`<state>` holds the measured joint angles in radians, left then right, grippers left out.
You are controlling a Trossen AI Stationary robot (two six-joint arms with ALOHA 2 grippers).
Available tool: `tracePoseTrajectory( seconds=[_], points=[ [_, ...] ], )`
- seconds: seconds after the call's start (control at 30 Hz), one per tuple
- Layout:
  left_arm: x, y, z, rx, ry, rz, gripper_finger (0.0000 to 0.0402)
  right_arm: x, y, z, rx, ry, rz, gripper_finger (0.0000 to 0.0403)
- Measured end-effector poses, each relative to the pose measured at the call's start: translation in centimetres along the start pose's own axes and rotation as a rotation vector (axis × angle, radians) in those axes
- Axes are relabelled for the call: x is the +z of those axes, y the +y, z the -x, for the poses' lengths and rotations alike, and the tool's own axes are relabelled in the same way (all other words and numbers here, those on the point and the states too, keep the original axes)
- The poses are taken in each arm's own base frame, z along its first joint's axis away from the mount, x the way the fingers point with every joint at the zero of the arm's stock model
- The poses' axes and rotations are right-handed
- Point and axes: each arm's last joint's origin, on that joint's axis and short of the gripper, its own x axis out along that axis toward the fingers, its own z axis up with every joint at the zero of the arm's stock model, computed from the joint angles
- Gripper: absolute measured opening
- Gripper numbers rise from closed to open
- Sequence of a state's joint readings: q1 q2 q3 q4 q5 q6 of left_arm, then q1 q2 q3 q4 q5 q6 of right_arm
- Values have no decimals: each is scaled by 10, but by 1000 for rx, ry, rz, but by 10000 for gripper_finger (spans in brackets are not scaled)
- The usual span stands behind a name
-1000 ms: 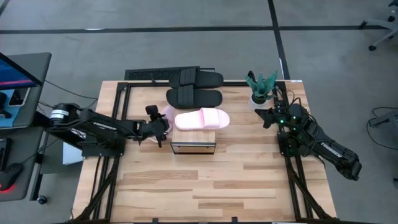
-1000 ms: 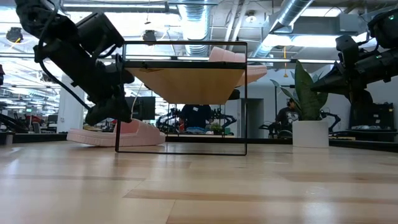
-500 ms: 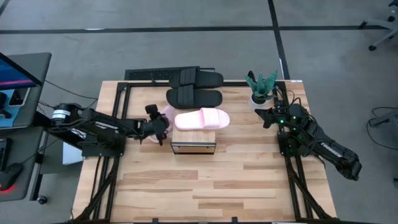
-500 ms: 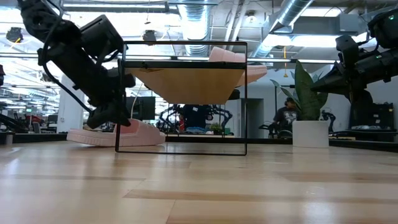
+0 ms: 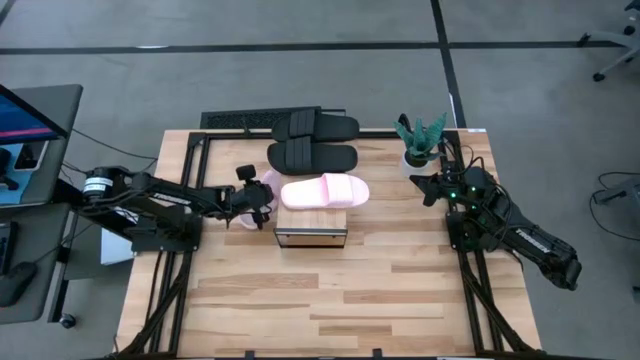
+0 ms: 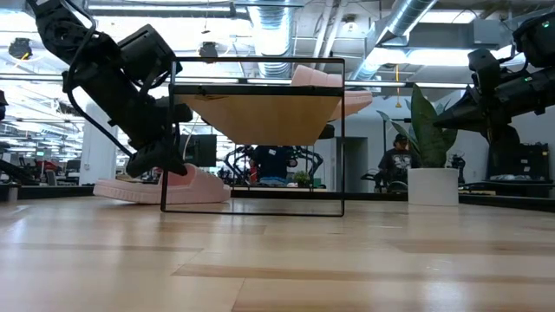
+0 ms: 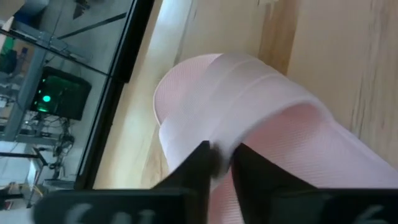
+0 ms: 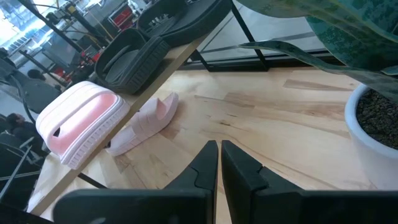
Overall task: Pick and place slides into the shelf
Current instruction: Put the pink slide on the shelf
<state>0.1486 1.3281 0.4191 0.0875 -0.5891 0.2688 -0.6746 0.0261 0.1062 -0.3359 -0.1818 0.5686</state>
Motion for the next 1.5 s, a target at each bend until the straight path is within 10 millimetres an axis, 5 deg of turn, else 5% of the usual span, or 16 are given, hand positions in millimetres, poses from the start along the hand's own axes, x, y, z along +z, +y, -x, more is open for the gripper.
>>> tracePoseTrajectory(
  seconds=[0.1,0.8,1.5],
  points=[
    [0,0,0,-4,3,5,10,0,0,0,0,0,0,13],
    [7,4,9,-23,166,-51,1,0,0,0,1,0,0,13],
    [1,14,66,-5,92,97,0,0,0,0,0,0,0,13]
  ],
)
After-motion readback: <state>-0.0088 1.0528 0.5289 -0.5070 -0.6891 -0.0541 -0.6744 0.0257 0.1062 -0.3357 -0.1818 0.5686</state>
